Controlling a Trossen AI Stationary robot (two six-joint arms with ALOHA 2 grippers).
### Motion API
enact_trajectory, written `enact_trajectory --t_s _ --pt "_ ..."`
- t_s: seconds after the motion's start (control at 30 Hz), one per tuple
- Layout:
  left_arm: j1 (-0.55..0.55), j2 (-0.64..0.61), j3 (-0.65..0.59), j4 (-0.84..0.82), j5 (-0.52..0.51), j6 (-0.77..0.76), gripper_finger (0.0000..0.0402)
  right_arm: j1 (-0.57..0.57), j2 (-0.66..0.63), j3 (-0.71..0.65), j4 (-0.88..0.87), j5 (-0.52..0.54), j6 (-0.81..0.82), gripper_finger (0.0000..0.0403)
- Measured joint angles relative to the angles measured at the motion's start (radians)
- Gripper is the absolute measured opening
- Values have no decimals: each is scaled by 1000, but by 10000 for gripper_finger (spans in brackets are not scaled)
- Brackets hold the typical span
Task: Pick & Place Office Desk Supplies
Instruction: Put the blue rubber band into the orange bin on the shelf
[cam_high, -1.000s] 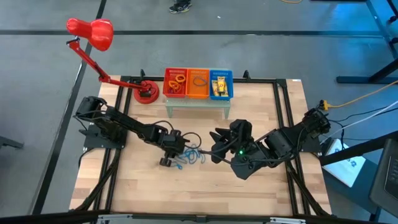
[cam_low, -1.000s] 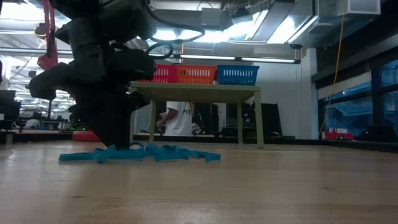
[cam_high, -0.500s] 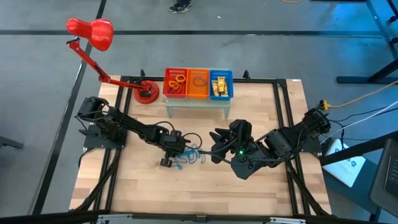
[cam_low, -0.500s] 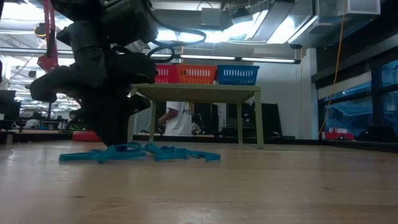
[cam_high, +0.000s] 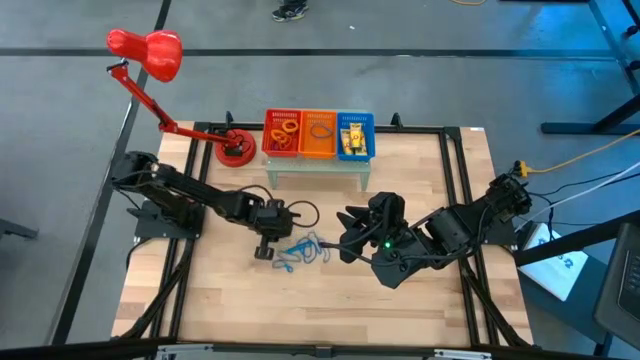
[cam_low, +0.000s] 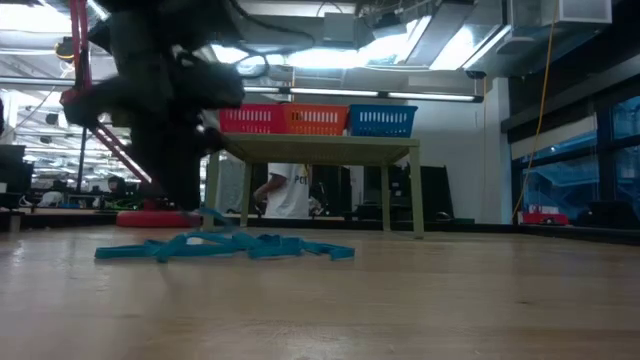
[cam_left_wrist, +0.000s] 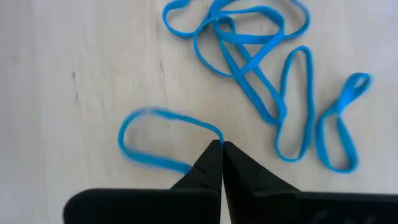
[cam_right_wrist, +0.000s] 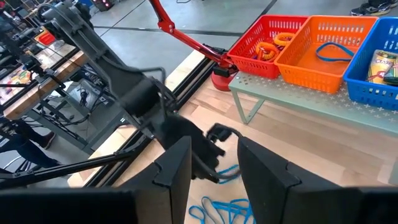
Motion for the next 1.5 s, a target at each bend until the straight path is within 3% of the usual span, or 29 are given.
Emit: enact_trajectory --t_s 0.27,0.4,0.57,0.77,1.0,1.23,1.5 --pt "1 -194 4 18 9 -89 2 -1 0 0 0 5 -7 132" --pt "2 -286 4 137 -3 -160 2 -3 0 0 0 21 -13 132" --pt "45 -332 5 334 -107 -250 2 -4 0 0 -1 56 -18 132" --pt "194 -334 5 626 -139 -242 2 -4 -1 0 -1 84 -30 132" --pt "479 -318 8 866 -44 -243 2 -23 -2 0 0 79 -44 132" --pt "639 -280 62 790 50 -203 2 -26 -2 0 0 76 -53 132" --pt "632 -87 342 430 37 9 2 -38 -2 0 0 52 -63 132"
